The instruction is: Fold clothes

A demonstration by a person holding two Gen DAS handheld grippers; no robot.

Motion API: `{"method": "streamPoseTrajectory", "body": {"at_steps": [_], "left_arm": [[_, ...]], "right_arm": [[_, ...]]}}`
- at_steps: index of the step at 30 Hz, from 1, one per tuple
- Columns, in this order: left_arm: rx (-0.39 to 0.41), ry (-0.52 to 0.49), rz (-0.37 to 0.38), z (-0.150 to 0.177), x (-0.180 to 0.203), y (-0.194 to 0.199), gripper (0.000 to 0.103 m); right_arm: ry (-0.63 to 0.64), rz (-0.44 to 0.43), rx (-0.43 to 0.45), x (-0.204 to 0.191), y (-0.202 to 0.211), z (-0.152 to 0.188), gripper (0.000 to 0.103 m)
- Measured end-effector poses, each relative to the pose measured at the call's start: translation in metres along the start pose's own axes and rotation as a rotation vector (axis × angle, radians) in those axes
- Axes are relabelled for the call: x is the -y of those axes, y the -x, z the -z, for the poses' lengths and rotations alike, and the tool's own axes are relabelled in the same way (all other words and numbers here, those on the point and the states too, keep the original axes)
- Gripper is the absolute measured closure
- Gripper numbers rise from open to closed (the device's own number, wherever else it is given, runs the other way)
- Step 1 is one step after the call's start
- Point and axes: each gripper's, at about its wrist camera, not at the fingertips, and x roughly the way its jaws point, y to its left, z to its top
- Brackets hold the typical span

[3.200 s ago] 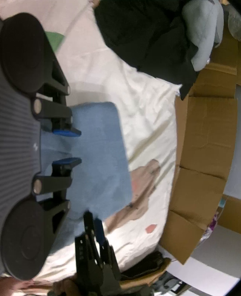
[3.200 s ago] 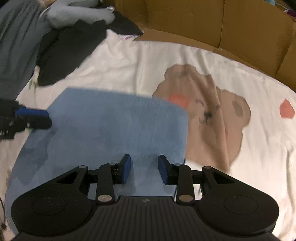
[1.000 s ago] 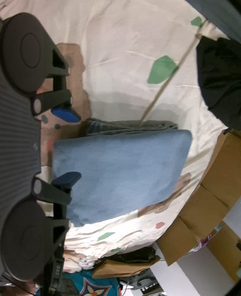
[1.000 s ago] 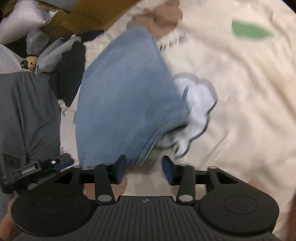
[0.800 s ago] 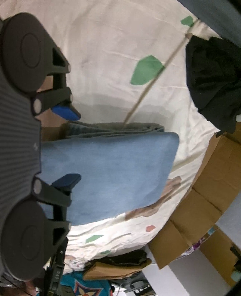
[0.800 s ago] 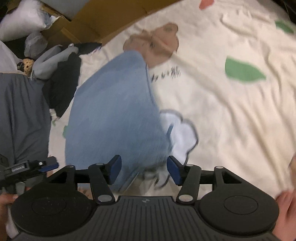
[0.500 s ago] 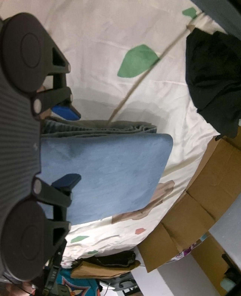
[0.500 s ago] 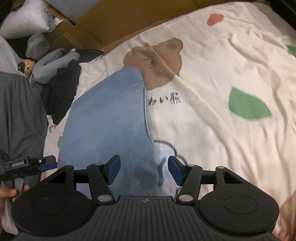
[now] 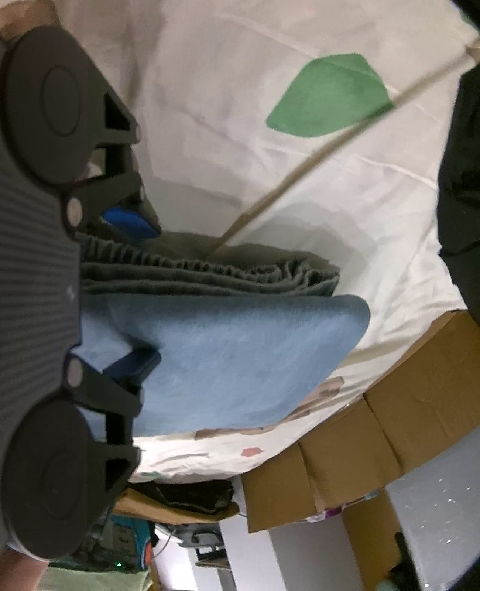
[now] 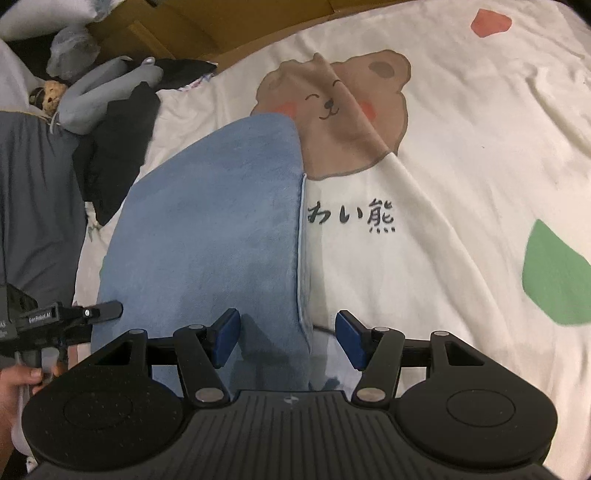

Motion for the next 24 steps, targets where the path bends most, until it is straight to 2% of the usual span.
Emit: {"method": "streamPoseTrajectory", "body": {"at_steps": [5,8,10,11,12,13,14,18,24], "left_arm": [[-0.016,0.002,0.016,-0.003,-0.001,-0.009,0.02],[-0.017,0.011,0.038,-0.005,-0.003,-0.015,0.019],[-0.018,0.012,0.054,-0.006,-0.004,-0.018,0.019],[-0.018,0.014,0.06,-0.006,-0.005,-0.019,0.019],[-0.018,0.018,0.066,-0.006,-0.006,-0.019,0.019],[-0.019,0.027,0.072,-0.007,-0.007,-0.02,0.022],[-0.021,0.033,0.076,-0.007,-0.007,-0.02,0.031],[-0.034,0.0,0.05,-0.009,0.003,-0.019,0.037],[-0.042,-0.011,-0.007,-0.009,0.02,-0.016,0.046]], "right_arm": [[0.004,-0.008,-0.027,-0.001,-0.015,-0.011,0.039],[-0.013,-0.032,-0.042,-0.001,-0.023,-0.015,0.04],[-0.015,-0.037,-0.056,-0.003,-0.028,-0.017,0.042],[-0.018,-0.04,-0.065,-0.005,-0.031,-0.017,0.048],[-0.029,-0.044,-0.073,-0.005,-0.032,-0.018,0.049],[-0.032,-0.041,-0.08,-0.007,-0.033,-0.019,0.051],[-0.024,-0.037,-0.086,-0.009,-0.034,-0.02,0.054],[0.025,-0.053,-0.087,-0.013,-0.024,-0.024,0.079],[0.082,-0.058,-0.085,-0.024,-0.01,-0.03,0.084]]}}
